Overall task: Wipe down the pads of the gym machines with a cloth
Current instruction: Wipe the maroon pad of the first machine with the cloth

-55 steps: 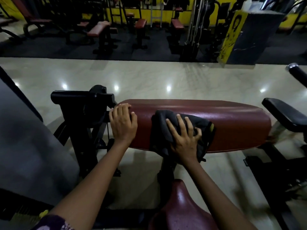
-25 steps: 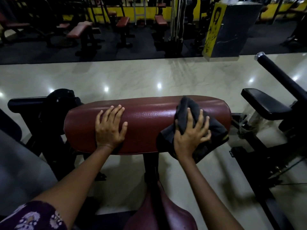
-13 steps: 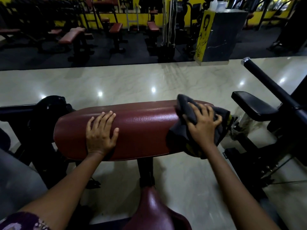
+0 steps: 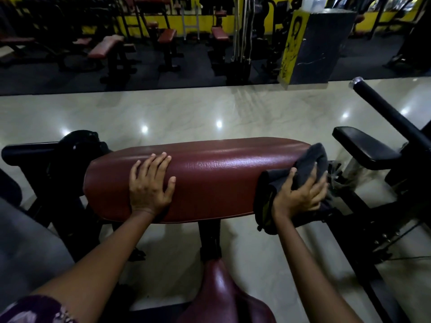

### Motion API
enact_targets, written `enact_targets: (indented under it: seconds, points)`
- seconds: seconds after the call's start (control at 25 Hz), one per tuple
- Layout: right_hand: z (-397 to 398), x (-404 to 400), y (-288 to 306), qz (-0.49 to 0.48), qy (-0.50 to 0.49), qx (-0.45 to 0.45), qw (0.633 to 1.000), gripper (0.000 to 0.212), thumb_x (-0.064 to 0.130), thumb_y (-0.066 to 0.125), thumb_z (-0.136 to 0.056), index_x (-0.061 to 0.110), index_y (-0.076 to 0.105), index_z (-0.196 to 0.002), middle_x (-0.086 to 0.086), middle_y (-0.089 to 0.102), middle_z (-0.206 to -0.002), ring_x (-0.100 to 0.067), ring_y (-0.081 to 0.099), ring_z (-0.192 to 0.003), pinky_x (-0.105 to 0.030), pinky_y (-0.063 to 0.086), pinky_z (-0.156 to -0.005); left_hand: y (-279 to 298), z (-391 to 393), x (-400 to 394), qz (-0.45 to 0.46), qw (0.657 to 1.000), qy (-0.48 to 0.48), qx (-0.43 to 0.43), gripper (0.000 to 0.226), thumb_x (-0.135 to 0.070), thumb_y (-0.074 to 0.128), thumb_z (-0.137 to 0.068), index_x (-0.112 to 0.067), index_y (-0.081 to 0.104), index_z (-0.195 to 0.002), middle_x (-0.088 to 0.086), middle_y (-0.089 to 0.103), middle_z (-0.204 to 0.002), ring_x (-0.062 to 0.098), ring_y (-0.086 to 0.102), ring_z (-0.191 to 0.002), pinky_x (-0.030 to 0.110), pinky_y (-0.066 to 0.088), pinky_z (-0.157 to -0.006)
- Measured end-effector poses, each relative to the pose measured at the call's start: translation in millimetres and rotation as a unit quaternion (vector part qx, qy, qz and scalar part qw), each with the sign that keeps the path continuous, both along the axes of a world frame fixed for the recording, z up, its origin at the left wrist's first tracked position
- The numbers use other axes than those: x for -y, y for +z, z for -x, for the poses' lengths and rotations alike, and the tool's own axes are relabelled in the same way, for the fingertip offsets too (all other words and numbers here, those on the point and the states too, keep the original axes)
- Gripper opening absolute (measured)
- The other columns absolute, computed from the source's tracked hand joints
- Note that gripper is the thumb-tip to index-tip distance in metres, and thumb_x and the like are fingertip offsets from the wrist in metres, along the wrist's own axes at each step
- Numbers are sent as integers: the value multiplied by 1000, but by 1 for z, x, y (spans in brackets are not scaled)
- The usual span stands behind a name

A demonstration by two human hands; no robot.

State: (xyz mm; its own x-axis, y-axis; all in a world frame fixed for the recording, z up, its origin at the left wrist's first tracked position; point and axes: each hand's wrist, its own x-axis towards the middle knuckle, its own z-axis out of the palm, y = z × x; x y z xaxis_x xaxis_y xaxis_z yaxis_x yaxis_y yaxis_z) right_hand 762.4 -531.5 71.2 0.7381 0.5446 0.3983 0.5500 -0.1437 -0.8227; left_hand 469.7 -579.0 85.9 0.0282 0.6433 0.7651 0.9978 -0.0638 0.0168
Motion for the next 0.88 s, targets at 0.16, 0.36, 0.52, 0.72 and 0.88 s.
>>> enact_targets:
  seconds: [0.16,0.36,0.52,0.72,0.88]
  points:
    - [51,5,14,-19,61,153,986,49,44,54,-83,23,57,-127,-5,50,-140,-33,40,-130,-52,27,-102,0,-1,0,-1,1000,-2,-1,48,-37,38,-90,-11,57,-126,7,58,-130,25,49,-122,43,30,-104]
    - [104,33,11,-32,259,357,897,57,42,51,-75,27,53,-130,-5,51,-138,-30,35,-130,-53,22,-101,-1,1,0,-3,1000,-5,-2,48,-36,39,-90,-11,56,-127,7,58,-131,25,49,-122,44,30,-104]
    - [36,18,10,-48,319,476,818,63,40,49,-71,33,44,-133,-2,50,-139,-24,36,-130,-47,22,-96,-1,1,1,-2,1000,-5,3,48,-37,40,-90,-11,56,-127,7,58,-131,24,47,-122,44,30,-104]
    - [-31,-10,26,41,176,314,932,52,52,43,-83,22,58,-123,-3,57,-130,-27,41,-128,-51,22,-98,-2,1,1,4,1000,-9,13,49,-38,40,-89,-12,57,-127,5,58,-132,24,49,-122,44,30,-105]
    - [-10,-25,61,108,164,276,941,54,56,39,-81,20,63,-113,-4,61,-121,-30,44,-120,-55,22,-101,-2,0,0,4,1000,-10,20,49,-37,42,-89,-13,58,-127,4,58,-132,24,50,-123,44,30,-106]
